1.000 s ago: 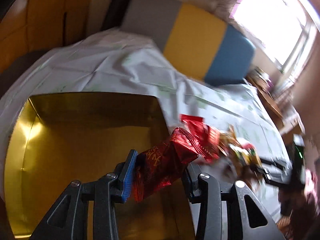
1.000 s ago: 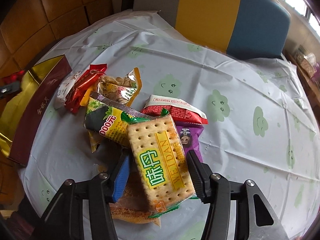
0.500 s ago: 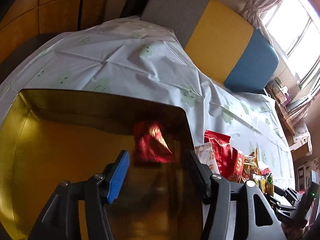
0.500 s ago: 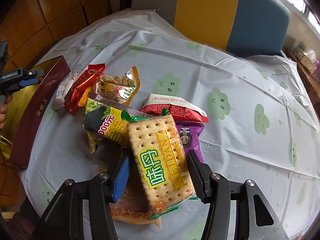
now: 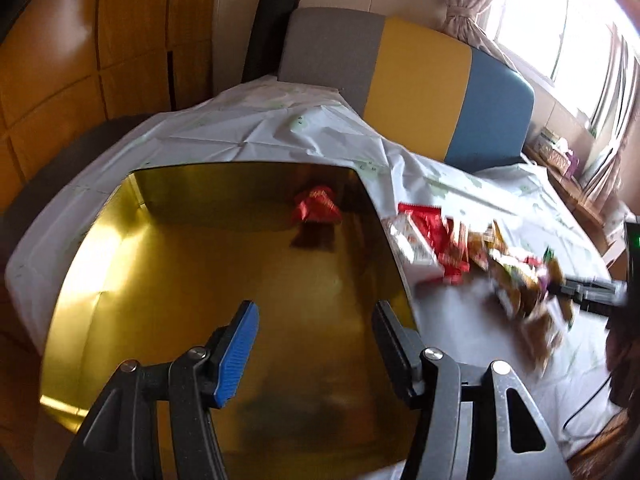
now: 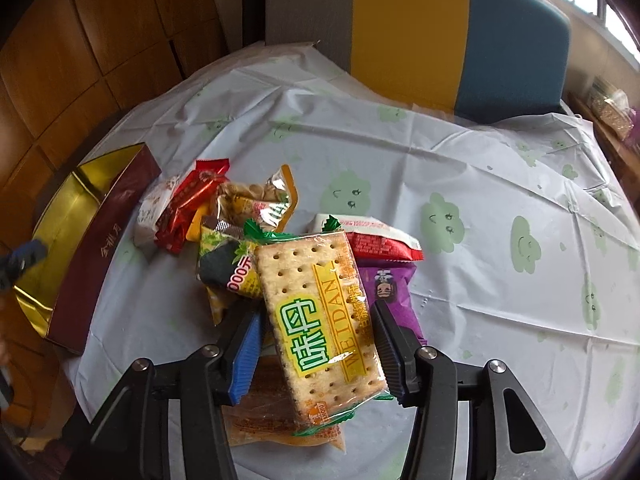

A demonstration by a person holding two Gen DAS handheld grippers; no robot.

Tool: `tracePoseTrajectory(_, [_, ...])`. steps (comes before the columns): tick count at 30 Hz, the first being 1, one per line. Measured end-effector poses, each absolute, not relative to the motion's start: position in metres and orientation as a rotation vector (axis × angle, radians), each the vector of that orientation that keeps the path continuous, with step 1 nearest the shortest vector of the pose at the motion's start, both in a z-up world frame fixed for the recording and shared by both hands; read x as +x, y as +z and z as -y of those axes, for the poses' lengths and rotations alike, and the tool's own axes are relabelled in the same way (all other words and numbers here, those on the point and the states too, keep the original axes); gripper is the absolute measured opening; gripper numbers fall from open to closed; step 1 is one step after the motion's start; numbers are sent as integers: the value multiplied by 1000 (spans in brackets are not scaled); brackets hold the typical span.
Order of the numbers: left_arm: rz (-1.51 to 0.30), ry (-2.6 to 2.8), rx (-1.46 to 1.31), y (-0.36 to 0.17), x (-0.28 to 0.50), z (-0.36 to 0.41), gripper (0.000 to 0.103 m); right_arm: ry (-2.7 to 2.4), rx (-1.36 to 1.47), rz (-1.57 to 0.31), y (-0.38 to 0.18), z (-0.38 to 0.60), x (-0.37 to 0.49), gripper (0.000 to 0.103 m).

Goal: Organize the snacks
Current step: 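Drop the red candy into the gold tin with the left tool while the right tool lifts the crackers, then lower the cracker pack into the gold tin and open the right tool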

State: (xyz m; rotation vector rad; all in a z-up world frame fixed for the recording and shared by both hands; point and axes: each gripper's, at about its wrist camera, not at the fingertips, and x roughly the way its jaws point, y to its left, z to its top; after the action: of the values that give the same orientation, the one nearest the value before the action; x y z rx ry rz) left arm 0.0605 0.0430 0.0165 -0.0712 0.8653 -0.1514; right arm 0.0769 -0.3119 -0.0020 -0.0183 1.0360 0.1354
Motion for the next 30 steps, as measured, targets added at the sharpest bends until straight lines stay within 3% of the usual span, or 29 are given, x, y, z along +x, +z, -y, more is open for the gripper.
tracePoseTrajectory(13, [-849, 12, -97, 16, 31, -81, 60, 390, 180, -978, 40, 214, 64, 53])
tracePoseTrajectory(30, [-821, 96, -135, 15, 24, -113, 60, 498, 300, -1089, 14, 79, 98, 53])
